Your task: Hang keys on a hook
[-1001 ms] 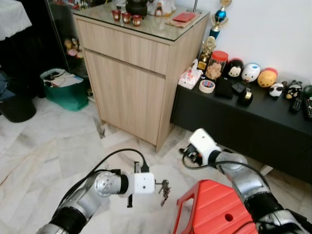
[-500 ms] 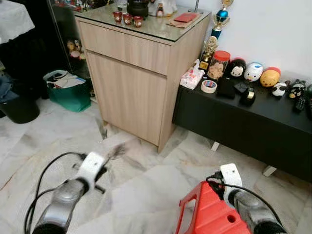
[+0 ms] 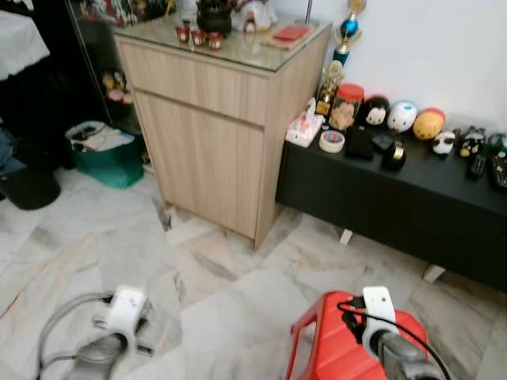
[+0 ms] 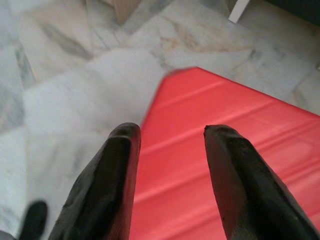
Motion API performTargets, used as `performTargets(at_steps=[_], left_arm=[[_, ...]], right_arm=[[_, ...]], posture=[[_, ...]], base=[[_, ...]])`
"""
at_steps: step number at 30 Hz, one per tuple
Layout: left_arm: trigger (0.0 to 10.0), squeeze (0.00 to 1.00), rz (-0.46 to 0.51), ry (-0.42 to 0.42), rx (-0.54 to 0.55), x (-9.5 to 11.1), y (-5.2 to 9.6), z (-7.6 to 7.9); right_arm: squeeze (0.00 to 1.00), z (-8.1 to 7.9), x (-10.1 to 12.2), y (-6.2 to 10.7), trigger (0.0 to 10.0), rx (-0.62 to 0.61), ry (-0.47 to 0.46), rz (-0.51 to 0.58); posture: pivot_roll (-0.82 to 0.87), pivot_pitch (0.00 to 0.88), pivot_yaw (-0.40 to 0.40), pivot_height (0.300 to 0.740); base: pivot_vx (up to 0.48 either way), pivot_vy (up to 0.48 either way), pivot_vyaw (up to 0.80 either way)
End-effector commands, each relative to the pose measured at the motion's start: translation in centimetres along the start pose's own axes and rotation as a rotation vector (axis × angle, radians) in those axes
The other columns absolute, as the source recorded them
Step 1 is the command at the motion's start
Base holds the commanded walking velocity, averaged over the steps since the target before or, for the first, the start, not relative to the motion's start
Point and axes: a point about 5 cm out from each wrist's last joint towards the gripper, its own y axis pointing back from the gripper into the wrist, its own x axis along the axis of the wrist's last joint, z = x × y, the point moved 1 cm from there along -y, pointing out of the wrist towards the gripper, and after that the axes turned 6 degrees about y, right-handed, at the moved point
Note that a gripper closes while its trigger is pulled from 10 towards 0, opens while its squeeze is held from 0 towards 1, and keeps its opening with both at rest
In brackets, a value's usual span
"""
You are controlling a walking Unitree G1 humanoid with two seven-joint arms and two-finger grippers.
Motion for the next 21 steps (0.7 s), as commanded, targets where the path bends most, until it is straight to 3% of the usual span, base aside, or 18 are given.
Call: performTargets(at_steps=[1,6,10,17,21], left_arm=[[10.0,0.0,-0.009,0.015,0.009,-0.7,0.1,0.0],[10.0,0.0,0.002,0.101,0.094,-1.9,0.1,0.2],[10.0,0.0,-0.004,0.117,0.12,-2.3,0.1,0.3],[10.0,0.0,-0.009,0.224,0.2,-3.6,0.3,0.5],[10.0,0.0,-0.005,0.245,0.207,-3.8,0.2,0.8]], right_arm=[[0.0,0.2,-0.6,0.1,10.0,-0.021,-0.043,-0.005],[0.0,-0.5,-2.4,0.4,10.0,-0.024,-0.084,-0.043],[0.0,-0.6,-3.2,0.6,10.0,-0.033,-0.11,-0.061],[0.0,0.9,-6.9,1.9,10.0,-0.133,-0.24,-0.156],[0.0,1.1,-8.7,2.6,10.0,-0.108,-0.237,-0.203]], posture=[[0.06,0.0,-0.057,0.713],[0.07,0.0,-0.064,0.713],[0.07,0.0,-0.067,0.713],[0.06,0.0,-0.054,0.713],[0.05,0.0,-0.05,0.713]], base=[[0.0,0.0,0.0],[0.0,0.0,0.0],[0.0,0.0,0.0],[0.0,0.0,0.0],[0.0,0.0,0.0]])
